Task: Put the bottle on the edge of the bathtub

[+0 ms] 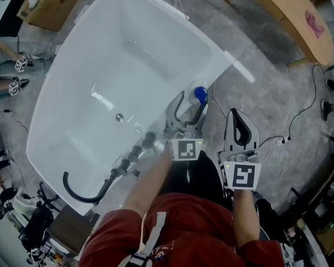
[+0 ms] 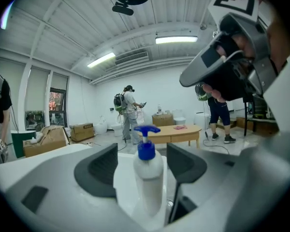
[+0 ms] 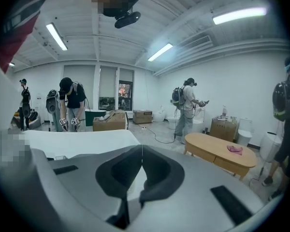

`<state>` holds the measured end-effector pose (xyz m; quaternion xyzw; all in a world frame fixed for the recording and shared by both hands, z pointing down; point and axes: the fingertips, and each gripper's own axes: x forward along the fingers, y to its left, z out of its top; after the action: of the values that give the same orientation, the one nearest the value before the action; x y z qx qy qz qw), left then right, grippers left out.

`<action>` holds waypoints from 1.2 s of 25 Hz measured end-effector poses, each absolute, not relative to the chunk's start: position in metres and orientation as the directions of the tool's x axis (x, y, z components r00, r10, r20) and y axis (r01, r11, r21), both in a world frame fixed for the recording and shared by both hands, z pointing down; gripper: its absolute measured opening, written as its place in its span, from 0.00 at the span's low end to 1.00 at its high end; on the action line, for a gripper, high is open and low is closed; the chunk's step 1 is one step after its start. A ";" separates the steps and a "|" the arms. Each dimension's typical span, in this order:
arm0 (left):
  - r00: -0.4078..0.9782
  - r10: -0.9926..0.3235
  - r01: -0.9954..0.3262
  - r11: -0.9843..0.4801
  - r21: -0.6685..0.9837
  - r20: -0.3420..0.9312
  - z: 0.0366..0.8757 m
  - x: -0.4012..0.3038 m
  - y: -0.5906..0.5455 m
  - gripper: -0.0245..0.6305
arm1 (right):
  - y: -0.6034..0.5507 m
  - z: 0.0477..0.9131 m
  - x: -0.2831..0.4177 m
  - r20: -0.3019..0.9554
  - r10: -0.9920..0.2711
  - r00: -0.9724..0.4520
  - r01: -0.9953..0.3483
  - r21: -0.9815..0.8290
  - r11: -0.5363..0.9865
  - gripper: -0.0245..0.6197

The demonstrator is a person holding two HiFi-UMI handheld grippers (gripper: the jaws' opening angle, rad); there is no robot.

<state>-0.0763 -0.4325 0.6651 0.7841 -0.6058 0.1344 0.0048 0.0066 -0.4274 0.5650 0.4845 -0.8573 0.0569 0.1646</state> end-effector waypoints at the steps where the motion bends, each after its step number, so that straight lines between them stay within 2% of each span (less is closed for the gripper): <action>1: 0.230 -0.949 -0.951 -0.266 -0.156 0.217 0.661 -0.076 -0.429 0.50 | -0.426 0.561 0.007 0.331 -0.812 -0.480 -0.847 0.066 0.528 0.06; 15: 0.226 -0.965 -0.956 -0.246 -0.162 0.136 0.559 -0.058 -0.401 0.50 | -0.419 0.476 0.032 0.186 -0.852 -0.489 -0.856 0.088 0.510 0.06; 20: 0.236 -0.968 -0.949 -0.247 -0.197 0.079 0.522 -0.045 -0.399 0.50 | -0.413 0.456 0.055 0.132 -0.875 -0.465 -0.872 0.100 0.479 0.06; 30: 0.281 -0.960 -0.949 -0.276 -0.153 -0.009 0.461 0.000 -0.399 0.50 | -0.411 0.410 0.116 0.028 -0.918 -0.396 -0.911 0.115 0.397 0.06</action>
<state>-0.0002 -0.3994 0.4605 0.7977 -0.5982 0.0426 -0.0642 0.1155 -0.4105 0.4105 0.5476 -0.8346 -0.0407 0.0434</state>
